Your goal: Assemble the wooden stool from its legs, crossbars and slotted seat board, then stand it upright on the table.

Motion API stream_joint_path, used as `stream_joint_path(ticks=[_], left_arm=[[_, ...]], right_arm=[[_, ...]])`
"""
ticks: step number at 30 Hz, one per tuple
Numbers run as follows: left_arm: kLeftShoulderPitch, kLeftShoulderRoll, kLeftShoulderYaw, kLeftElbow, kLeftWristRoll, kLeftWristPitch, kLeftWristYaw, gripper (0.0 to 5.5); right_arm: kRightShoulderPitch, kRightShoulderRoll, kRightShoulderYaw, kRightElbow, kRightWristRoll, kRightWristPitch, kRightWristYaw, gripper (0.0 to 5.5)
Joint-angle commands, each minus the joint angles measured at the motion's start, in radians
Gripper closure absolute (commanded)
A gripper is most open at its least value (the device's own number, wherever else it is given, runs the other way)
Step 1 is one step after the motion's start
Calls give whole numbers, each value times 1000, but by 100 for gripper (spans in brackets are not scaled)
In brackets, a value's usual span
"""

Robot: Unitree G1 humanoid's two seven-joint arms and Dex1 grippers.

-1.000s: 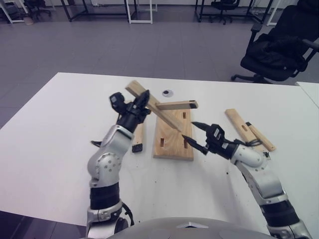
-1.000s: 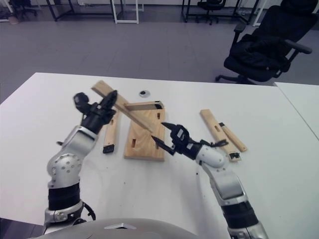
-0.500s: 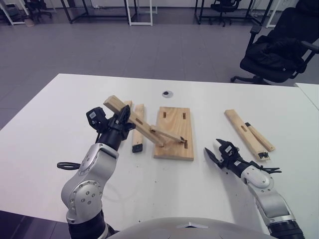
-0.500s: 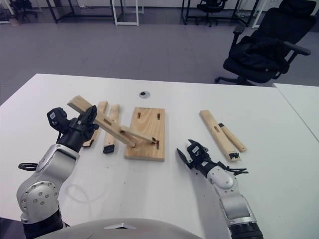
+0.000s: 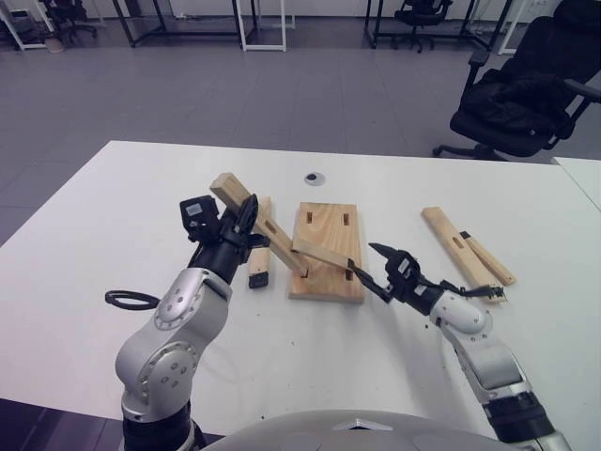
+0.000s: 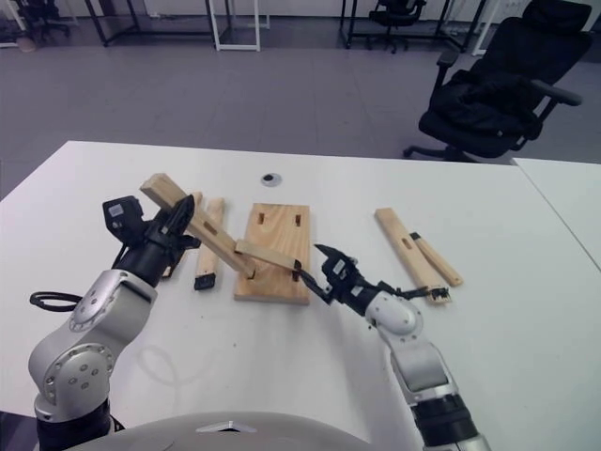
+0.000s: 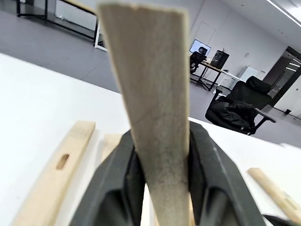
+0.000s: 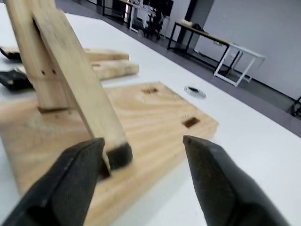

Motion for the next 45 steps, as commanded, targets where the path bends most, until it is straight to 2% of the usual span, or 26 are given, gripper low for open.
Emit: stream_joint_path(ticks=[1,7,11,16,17,20,25,32,39,45], left_arm=[[37,62,-79,62,128,59,-9,449],[33,37,-90,69,129,94,-23,449],[-8,-15,-57,62,98,133,15,449],[-45,-32,-25,37,124,149,36,449],[-51,-40,-20,34,119,154,38,449],[-54,-61,-7,20,114,174,47,449],[-40,-82,7,-17,137,194,72,449],[-20,-104,6,-6,166,175,81,449],[51,-103,-52,13,263,115,63,449],[93,6,-194,85,411,37,-21,449]], right_arm=[[-108,10,53,-30,56,104,87,237],[-314,-33,152,167,-22,224,194,237],[-352,-38,167,263,-70,187,196,300],[-273,24,1,156,66,229,111,386],[-243,26,-31,130,94,256,96,422],[-154,-2,-60,82,111,292,88,481],[-64,-21,-75,105,23,292,-32,486],[31,-46,47,23,-27,304,11,486],[30,-3,77,-56,32,321,34,486],[14,-1,68,-48,27,318,33,486]])
